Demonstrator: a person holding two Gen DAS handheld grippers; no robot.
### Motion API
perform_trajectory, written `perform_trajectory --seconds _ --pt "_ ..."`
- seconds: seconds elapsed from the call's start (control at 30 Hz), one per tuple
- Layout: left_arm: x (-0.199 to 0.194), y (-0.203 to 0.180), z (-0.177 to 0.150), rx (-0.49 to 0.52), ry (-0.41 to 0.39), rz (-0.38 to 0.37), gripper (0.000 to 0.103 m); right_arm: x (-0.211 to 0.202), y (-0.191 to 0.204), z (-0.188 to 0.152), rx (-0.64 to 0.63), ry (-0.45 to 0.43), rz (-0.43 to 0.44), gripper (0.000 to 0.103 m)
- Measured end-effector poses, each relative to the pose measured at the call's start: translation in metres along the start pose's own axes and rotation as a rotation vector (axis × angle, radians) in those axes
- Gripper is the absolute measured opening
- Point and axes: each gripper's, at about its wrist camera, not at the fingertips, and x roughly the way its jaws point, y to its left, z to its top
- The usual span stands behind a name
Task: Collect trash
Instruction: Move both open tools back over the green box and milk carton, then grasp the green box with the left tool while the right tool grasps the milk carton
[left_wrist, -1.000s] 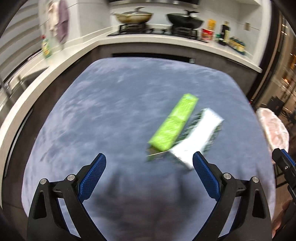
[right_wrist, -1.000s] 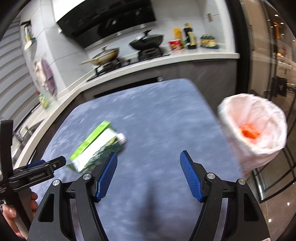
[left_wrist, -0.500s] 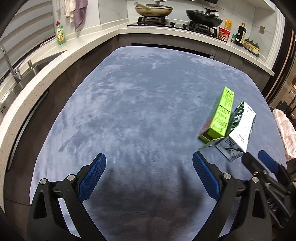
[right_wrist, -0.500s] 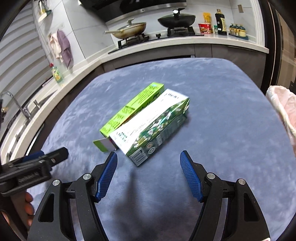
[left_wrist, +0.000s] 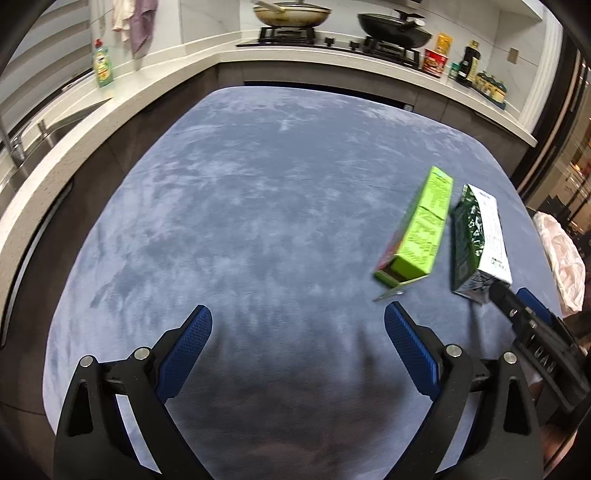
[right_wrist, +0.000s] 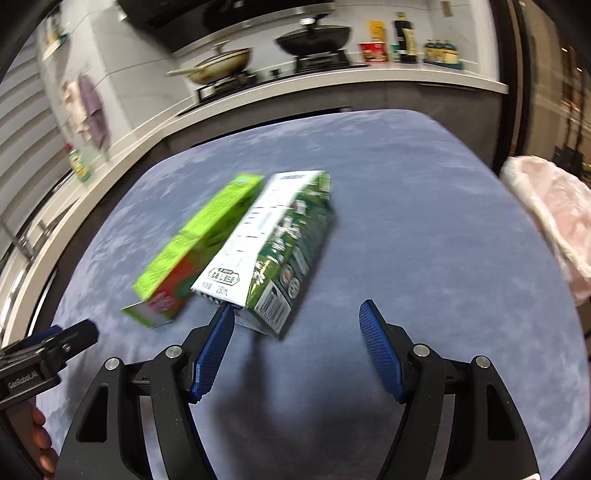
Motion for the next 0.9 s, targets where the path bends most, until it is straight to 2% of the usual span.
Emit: perform_trajectory --seconds 0.2,0.4,0.67,0.77,0.83,0.9 --pt "0.014 -0.036 0.01 0.063 0.006 -0.069 0.091 -0.009 -0.036 0.009 0.078 -0.017 -0.033 0.068" --pt "0.041 -0.057 0.021 0.101 0.018 -0.085 0.092 -0.019 -0.026 0.016 0.027 -0.039 0.009 0.068" --pt "0.062 -0.067 0.033 0.126 0.017 -0.078 0.091 -0.001 -0.009 0.03 -0.02 -0.024 0.029 0.068" --pt "0.068 -0.069 0.034 0.129 0.021 -0.078 0.087 0.01 -0.007 0.03 -0.026 -0.004 0.026 0.068" --pt "0.071 -0.07 0.035 0.129 0.029 -0.085 0.077 0.018 -0.006 0.028 -0.024 0.011 0.026 0.068" --pt "0.073 -0.072 0.035 0.129 0.032 -0.083 0.074 0.024 -0.005 0.026 -0.031 0.021 0.02 0.068"
